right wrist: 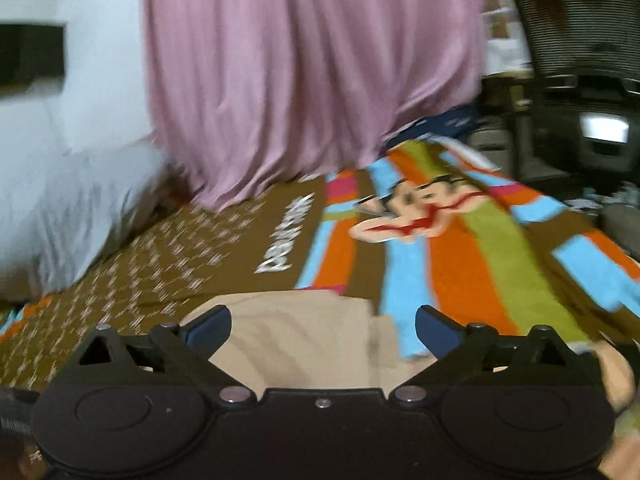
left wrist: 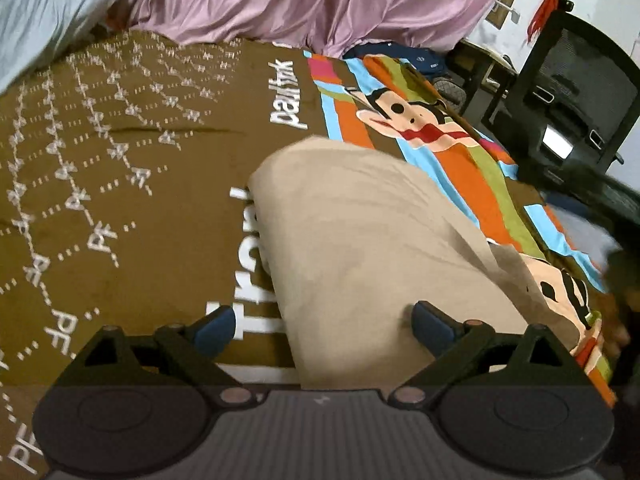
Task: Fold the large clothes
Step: 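Release the folded jacket bundle and withdraw both tools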
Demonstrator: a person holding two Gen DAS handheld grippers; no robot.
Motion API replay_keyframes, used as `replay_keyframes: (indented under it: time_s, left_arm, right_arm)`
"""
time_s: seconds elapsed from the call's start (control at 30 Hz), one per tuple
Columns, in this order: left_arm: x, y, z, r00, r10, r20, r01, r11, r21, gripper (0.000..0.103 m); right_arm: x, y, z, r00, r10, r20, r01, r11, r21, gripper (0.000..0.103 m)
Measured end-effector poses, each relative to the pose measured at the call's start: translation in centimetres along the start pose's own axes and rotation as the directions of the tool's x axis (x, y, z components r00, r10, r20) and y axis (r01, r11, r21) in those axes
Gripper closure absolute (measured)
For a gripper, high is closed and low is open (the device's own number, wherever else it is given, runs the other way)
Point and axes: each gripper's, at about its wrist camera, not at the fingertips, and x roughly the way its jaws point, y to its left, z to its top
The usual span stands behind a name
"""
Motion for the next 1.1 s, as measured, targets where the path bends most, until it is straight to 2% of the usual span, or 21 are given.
replay_keyframes:
  time_s: [0.1,0.17,0.23,0.3,0.43,0.6,0.7,0.77,0.8,0.9,1.0,1.1]
  left_arm:
    - [0.6,0.7,-0.5,1.0,-0.015,-0.006,0.015,1.0,-0.006,0.006]
    - [1.0,1.1,-0.8,0.999,-0.031,-0.007,0.031,0.999,-0.022,0.006]
    - [1.3,1.2,-0.9,0.999,-0.037,-0.011,0.037,0.999,-0.035,0.006]
    - [1.9,1.5,-1.2,0.999,-0.041,-0.02,0.041,0.998,-0.037,0.006]
    - [3.2,2.5,-1.4,0.994,-0.094,-0.058,0.089,0.993,-0.075,0.005]
    - [3.7,2.8,-1.6,0.993,-0.104,-0.056,0.1,0.992,-0.08,0.005]
    - [2.1,3.5,-1.6,0.989,-0.144,-0.024,0.14,0.982,-0.129,0.009]
    - [0.4,4.3,-1.7,0.987,-0.161,0.01,0.161,0.976,-0.15,0.008]
    - [-0.4,4.6,-1.7,0.987,-0.157,0.025,0.159,0.976,-0.147,0.008]
    - [-1.9,5.2,-1.5,0.993,-0.108,0.055,0.115,0.983,-0.142,0.008]
    - [-2.7,5.2,-1.4,0.997,-0.06,0.052,0.068,0.985,-0.156,0.006]
    - [-3.3,4.6,-1.7,0.999,0.016,0.032,-0.012,0.989,-0.146,0.005]
  right_arm:
    - [5.0,2.5,0.9,0.996,0.039,-0.076,-0.046,0.994,-0.095,0.007]
    - [8.3,4.0,0.6,0.989,0.059,-0.137,-0.078,0.987,-0.138,0.012]
    - [11.2,5.4,-0.4,0.978,0.052,-0.203,-0.091,0.978,-0.188,0.016]
    - [13.3,5.9,-2.1,0.966,0.038,-0.255,-0.089,0.977,-0.192,0.016]
    - [14.5,5.1,-4.8,0.963,0.043,-0.267,-0.083,0.987,-0.14,0.013]
    - [14.7,5.4,-5.9,0.971,-0.017,-0.239,-0.028,0.983,-0.184,0.006]
    - [14.1,4.5,-5.7,0.974,0.006,-0.226,-0.038,0.989,-0.14,0.006]
    - [12.1,4.0,-4.9,0.978,0.024,-0.205,-0.042,0.995,-0.086,0.015]
    - [10.5,3.9,-4.6,0.983,0.03,-0.183,-0.044,0.997,-0.069,0.015]
    - [5.8,4.2,-4.5,0.988,0.064,-0.141,-0.073,0.995,-0.064,0.015]
    - [2.3,5.0,-5.5,0.985,0.102,-0.138,-0.117,0.988,-0.103,0.015]
    - [0.9,6.2,-7.8,0.986,0.068,-0.153,-0.099,0.974,-0.204,0.014]
